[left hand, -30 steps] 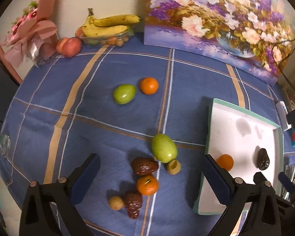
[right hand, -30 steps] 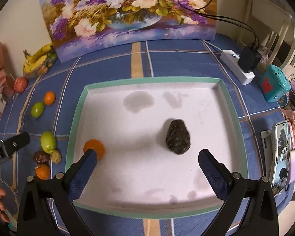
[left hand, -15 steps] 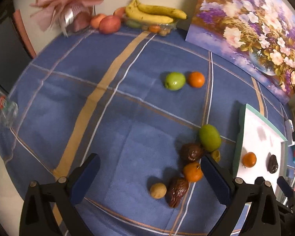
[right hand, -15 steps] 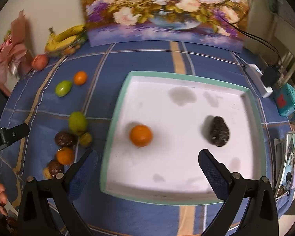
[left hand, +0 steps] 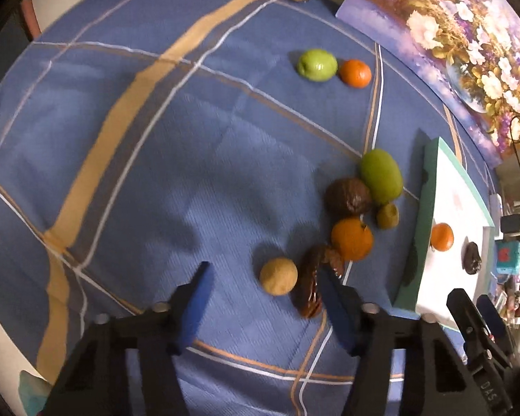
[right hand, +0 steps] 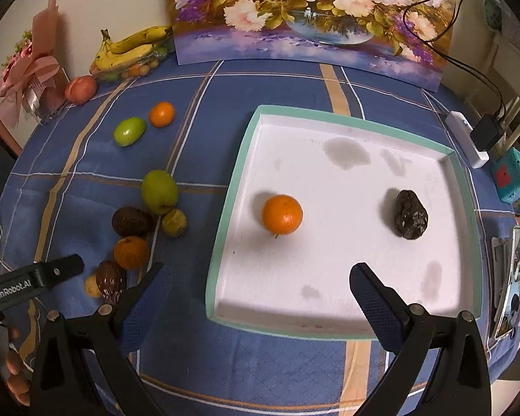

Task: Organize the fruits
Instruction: 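Grasp the small tan kiwi with the left gripper while the right gripper grasps another dark date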

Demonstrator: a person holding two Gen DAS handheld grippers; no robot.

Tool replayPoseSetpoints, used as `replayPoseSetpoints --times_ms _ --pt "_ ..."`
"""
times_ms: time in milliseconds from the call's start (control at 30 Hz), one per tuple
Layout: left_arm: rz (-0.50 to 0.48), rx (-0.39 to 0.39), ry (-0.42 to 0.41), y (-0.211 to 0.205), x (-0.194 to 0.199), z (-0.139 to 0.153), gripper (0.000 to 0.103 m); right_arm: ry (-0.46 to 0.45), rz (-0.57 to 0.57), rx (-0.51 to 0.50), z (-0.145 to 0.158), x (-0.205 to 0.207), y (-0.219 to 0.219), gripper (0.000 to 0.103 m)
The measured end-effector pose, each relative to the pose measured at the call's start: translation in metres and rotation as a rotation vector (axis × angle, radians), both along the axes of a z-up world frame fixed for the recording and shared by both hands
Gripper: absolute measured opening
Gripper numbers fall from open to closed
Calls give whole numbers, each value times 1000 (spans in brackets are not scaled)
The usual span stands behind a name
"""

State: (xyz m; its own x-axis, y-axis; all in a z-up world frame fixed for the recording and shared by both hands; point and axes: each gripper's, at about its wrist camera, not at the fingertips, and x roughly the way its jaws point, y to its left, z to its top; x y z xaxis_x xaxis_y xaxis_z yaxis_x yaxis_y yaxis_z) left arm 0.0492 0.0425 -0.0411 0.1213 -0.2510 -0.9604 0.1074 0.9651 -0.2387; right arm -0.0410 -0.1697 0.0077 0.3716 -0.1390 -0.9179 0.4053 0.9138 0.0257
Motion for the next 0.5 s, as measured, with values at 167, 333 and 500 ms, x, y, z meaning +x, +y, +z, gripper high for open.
replayPoseSetpoints --times_ms 167,333,500 --pt "-11 -18 34 -3 -6 -6 41 -3 -13 5 1 -10 0 102" --pt "-29 -14 44 -7 -5 -11 29 -5 -16 9 1 -13 -2 102" --pt "-44 -13 46 -10 -4 -13 25 -9 -17 10 2 -14 -2 102"
